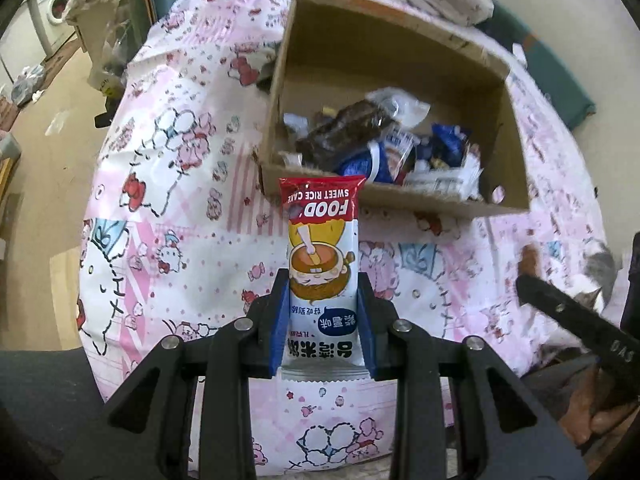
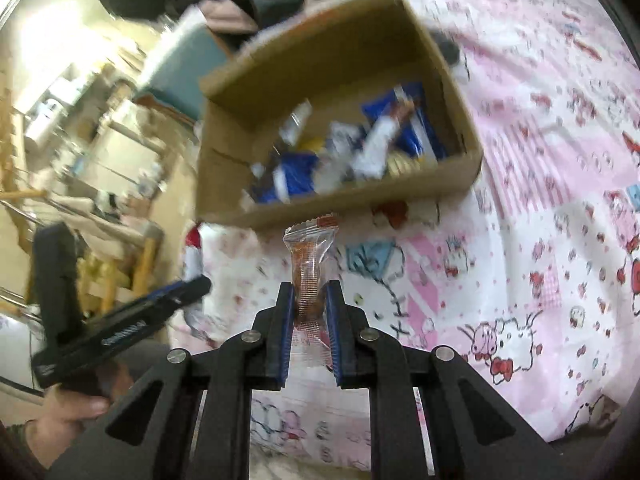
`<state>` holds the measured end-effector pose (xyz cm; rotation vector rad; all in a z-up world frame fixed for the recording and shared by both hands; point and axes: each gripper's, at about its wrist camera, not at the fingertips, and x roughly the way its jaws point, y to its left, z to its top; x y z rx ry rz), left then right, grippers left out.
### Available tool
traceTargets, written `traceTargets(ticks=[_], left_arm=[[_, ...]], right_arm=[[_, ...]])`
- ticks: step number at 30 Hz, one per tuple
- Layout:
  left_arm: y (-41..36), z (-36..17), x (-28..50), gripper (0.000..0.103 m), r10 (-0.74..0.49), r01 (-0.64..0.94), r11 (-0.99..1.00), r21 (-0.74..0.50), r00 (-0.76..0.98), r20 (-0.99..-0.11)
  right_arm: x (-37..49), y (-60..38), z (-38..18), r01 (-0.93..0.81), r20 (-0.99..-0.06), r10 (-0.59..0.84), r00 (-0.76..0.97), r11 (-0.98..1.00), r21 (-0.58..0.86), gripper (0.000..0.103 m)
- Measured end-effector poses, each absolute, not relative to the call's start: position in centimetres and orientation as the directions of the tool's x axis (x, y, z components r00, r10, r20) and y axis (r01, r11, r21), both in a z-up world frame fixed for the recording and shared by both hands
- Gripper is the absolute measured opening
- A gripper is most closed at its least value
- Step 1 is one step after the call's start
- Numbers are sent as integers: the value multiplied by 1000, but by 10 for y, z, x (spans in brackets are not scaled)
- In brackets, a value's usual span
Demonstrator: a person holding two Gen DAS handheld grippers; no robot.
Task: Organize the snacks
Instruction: 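Lift both snacks and carry them over the box with both grippers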
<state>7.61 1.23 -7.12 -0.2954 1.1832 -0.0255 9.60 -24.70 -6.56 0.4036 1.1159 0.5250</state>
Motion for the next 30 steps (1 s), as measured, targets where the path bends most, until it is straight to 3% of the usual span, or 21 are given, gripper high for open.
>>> traceTargets(ticks=[7, 18, 24, 30], left_arm=[[19, -25, 87, 26, -185, -98, 960, -263, 482, -856], [12, 14, 151, 27, -125, -25, 986, -167, 560, -819], [2, -2, 187, 27, -63, -9, 996, -83, 577, -814], [5, -30, 194, 27, -71, -19, 994, -105, 618, -783]], right_arm=[[114, -264, -39, -195, -663, 616, 426, 778, 598, 17], [171, -261, -20, -225, -673, 574, 467, 813, 537, 17], [194, -257, -53, -183, -674, 570, 470, 810, 557, 17], [195, -250, -65, -179, -703, 554, 446, 825, 536, 17]])
